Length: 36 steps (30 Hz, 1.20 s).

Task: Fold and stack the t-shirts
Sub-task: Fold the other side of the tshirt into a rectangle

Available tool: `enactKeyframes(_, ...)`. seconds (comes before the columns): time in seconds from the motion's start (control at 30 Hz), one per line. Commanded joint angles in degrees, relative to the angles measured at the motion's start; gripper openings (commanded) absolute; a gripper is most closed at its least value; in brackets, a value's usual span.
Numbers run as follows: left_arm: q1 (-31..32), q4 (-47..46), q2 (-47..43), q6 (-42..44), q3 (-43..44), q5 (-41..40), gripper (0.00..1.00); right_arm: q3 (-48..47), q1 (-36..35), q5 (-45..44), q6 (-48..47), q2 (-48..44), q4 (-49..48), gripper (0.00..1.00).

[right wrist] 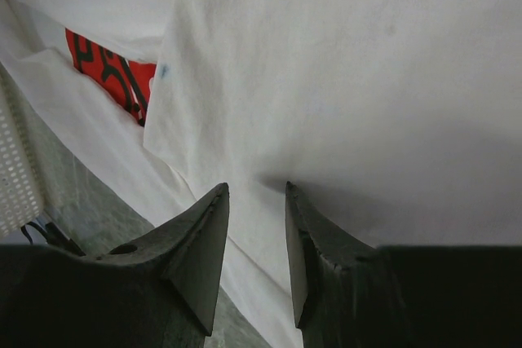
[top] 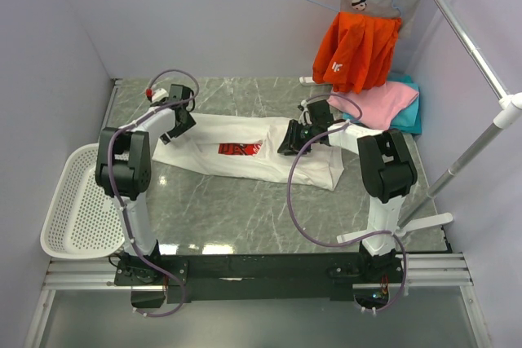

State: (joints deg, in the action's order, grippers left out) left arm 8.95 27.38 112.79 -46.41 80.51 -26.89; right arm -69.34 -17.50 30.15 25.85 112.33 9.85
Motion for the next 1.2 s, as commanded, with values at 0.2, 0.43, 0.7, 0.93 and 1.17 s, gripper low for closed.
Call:
enactKeyframes(0.2, 0.19, 0.83, 2.69, -0.70, 2.28, -3.43, 0.77, -1.76, -0.26, 0.70, -0.71, 0.78, -0.62, 0.41)
enactKeyframes(0.43, 0.19, 6.45, 2.96, -1.92, 4.39, -6.49, 0.01, -2.03, -0.26, 0.08, -0.71, 1.48, -0.18, 0.40)
enactKeyframes(0.7, 0.54, 13.48, -3.71, 0.27, 4.04, -3.08, 0.01, -2.11, -0.34, -0.09, -0.89, 1.31, -0.09, 0.40)
enactKeyframes(0.93, 2.91, 22.45, -10.73, -1.13, -0.43, 0.35, 0.01, -1.94, -0.26, 0.26, -0.88, 0.43, -0.35, 0.40)
enactKeyframes(1.17, 6.87, 28.08, -19.09, -9.47, -11.42, 2.28, 0.01, -1.59, -0.26, 0.35, -0.88, -0.10, -0.09, 0.40)
